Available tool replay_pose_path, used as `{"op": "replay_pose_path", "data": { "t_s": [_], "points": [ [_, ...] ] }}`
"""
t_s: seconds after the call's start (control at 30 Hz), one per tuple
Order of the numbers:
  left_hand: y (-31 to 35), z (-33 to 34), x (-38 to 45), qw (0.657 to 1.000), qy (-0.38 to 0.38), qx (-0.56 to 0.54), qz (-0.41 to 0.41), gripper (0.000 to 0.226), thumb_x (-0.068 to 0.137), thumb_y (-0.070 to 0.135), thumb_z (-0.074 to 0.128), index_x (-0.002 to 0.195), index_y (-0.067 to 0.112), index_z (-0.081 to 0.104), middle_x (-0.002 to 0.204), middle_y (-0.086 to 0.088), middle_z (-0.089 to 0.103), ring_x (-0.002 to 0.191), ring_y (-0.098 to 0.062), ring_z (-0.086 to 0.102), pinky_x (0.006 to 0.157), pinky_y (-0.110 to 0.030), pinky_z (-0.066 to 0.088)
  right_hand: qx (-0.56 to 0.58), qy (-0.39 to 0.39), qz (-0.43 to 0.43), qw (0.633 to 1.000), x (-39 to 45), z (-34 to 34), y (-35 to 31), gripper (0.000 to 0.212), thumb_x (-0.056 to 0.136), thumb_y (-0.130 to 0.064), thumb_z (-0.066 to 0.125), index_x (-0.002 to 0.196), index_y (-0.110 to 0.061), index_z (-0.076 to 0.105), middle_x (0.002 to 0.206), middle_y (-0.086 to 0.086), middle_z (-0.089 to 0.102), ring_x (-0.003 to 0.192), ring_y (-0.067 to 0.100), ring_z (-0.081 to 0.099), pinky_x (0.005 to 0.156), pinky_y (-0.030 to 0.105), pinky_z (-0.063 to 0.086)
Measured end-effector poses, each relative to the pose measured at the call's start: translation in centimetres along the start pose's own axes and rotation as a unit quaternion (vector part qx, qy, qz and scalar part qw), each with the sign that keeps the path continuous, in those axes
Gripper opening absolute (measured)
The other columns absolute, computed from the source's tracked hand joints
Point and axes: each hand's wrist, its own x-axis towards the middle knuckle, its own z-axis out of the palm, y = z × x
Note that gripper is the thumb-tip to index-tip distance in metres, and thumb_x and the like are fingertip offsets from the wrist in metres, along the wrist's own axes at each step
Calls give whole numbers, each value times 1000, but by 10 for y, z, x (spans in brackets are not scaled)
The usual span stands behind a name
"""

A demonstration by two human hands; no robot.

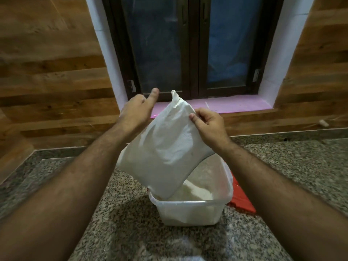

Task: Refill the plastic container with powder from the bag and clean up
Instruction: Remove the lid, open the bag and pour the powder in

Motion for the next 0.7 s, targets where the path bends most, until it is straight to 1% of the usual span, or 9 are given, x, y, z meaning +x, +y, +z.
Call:
{"op": "replay_pose_path", "data": {
  "t_s": [0.1,0.17,0.23,0.33,0.4,0.5,0.57,0.63,0.7],
  "points": [
    [-54,-5,-20,999,20,-3,-45,67,105,78,32,79,20,54,78,-1,57,71,-21,53,60,-36,33,25,1,11,1000,-4,0,3,15,102,-33,70,101,-22,80,92,-9,76,89,12,73,82,35,64],
    [-90,-3,-37,995,28,-2,-95,66,100,82,38,82,21,56,82,1,63,77,-22,60,66,-38,38,38,1,19,999,-6,1,3,16,103,-33,69,103,-21,80,95,-9,77,92,13,74,84,37,65],
    [-117,2,-55,988,-7,-5,-154,66,102,78,40,82,20,62,87,-1,69,86,-25,67,77,-39,46,38,6,26,999,-9,2,5,18,104,-35,68,105,-20,79,98,-8,77,94,15,75,86,41,66],
    [-147,15,-70,970,-79,-68,-220,68,105,71,42,89,14,75,100,-2,74,98,-27,69,90,-42,52,33,7,31,999,-12,4,6,19,104,-36,67,103,-22,78,98,-9,77,92,14,75,86,44,66],
    [-160,20,-73,956,-70,-129,-256,63,105,66,46,100,13,79,105,-5,77,99,-28,70,94,-46,58,27,7,33,999,-15,7,6,19,104,-37,67,101,-22,77,97,-9,76,92,15,75,85,46,66],
    [-172,30,-70,917,-30,-247,-310,46,109,47,57,105,6,77,108,-15,78,92,-30,71,77,-40,60,31,20,39,999,-19,10,10,23,103,-38,67,96,-18,76,94,0,76,90,26,74,83,54,65],
    [-180,35,-67,892,5,-304,-336,29,106,28,66,102,1,76,112,-22,78,89,-32,72,72,-40,58,47,27,50,997,-22,10,14,25,103,-36,67,96,-14,75,94,7,76,90,30,73,82,55,64],
    [-184,38,-66,873,24,-338,-351,18,104,15,68,99,0,75,110,-22,78,92,-32,74,73,-39,60,65,34,62,995,-25,8,18,25,104,-34,66,97,-11,74,97,12,75,86,28,71,82,50,63],
    [-179,39,-66,865,38,-356,-353,13,104,6,66,94,1,73,105,-17,77,88,-29,72,72,-38,60,75,40,74,994,-27,6,23,27,104,-32,66,97,-7,72,98,16,73,79,18,64,77,44,60]
  ]
}}
